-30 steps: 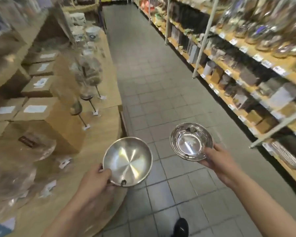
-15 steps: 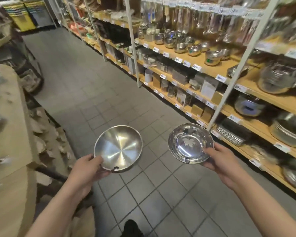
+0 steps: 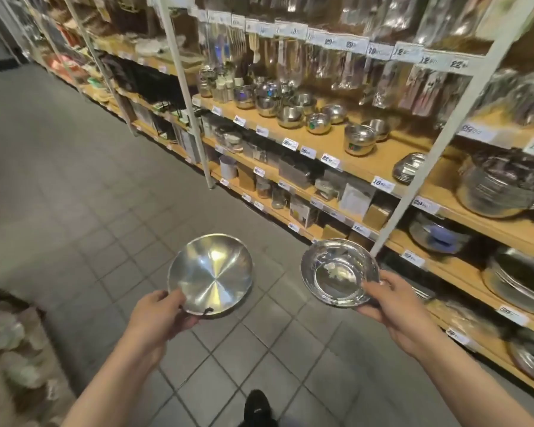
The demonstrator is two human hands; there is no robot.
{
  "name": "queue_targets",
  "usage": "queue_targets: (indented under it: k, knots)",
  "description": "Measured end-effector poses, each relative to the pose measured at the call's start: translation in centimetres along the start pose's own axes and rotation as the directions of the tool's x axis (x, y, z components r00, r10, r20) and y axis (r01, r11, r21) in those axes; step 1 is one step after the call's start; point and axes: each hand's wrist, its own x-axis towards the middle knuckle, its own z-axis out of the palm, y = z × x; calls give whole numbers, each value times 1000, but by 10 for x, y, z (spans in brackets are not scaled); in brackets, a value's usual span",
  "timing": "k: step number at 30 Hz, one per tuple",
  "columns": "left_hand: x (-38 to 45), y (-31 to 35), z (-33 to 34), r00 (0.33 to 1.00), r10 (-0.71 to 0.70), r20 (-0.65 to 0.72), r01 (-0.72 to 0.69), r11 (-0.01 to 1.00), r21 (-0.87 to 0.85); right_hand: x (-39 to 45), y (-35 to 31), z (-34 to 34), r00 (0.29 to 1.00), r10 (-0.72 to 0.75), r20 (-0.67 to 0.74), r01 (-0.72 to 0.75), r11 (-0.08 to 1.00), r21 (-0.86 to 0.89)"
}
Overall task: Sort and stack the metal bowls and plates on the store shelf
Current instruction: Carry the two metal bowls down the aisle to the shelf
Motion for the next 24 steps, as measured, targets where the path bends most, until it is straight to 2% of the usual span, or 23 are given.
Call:
queue_targets:
  k: [5, 11, 24]
  knots:
    - [91, 80, 35, 1000, 15, 26, -16, 998, 65, 71, -52, 24, 998, -26, -50, 27, 1000, 13]
    - [177, 141, 102, 994, 17, 112, -27, 995, 93, 154, -96, 34, 990, -37, -137, 47, 997, 69]
    - [350, 263, 273, 977, 41, 209, -71, 988, 140, 373, -204, 11, 979, -23, -205, 55, 987, 152]
